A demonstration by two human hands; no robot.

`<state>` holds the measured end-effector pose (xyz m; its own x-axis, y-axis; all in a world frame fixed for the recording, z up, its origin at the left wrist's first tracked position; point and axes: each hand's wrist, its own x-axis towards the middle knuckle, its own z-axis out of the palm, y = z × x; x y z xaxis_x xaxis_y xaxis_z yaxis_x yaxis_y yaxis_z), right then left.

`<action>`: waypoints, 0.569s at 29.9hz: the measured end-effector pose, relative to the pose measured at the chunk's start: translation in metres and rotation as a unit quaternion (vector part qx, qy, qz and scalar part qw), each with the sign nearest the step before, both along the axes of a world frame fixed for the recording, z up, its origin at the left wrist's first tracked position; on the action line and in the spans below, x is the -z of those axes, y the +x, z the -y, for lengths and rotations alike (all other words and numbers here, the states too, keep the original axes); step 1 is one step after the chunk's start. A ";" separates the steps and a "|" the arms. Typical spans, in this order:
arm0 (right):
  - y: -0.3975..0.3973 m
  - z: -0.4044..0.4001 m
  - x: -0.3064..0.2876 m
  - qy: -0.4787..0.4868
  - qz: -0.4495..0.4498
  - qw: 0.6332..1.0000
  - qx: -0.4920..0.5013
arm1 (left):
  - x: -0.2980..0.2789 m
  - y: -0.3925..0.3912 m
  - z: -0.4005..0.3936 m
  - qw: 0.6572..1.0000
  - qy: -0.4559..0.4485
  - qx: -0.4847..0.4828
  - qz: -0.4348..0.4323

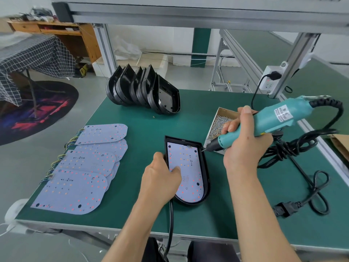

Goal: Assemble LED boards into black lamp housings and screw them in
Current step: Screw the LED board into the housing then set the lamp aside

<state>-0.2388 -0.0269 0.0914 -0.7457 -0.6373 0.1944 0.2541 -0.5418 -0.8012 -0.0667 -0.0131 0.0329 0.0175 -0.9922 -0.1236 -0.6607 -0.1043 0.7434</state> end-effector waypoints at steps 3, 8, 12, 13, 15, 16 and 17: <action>-0.011 -0.008 -0.011 0.054 0.119 0.991 -0.017 | 0.001 0.002 -0.001 1.000 -0.005 -0.004 -0.015; -0.028 -0.034 0.007 0.178 0.201 0.955 -0.123 | -0.001 0.013 -0.006 0.998 -0.027 -0.005 -0.062; -0.034 -0.054 0.030 0.324 -0.003 0.939 -0.114 | -0.004 0.023 -0.014 0.994 -0.054 -0.030 -0.095; -0.033 -0.058 0.034 0.353 -0.052 0.929 -0.102 | -0.005 0.026 -0.017 0.992 -0.062 -0.034 -0.103; -0.031 -0.063 0.041 0.418 -0.171 0.891 -0.054 | -0.008 0.030 -0.022 0.989 -0.077 -0.040 -0.119; -0.030 -0.064 0.044 0.461 -0.244 0.853 -0.024 | -0.010 0.032 -0.024 0.988 -0.082 -0.041 -0.128; -0.028 -0.066 0.047 0.502 -0.307 0.808 0.001 | -0.012 0.033 -0.026 0.986 -0.086 -0.041 -0.139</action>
<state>-0.2668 0.0390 0.0440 -0.7068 -0.7021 -0.0866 -0.3584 0.4608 -0.8119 -0.0340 0.0133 0.0450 0.0877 -0.9956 0.0342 -0.4228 -0.0061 0.9062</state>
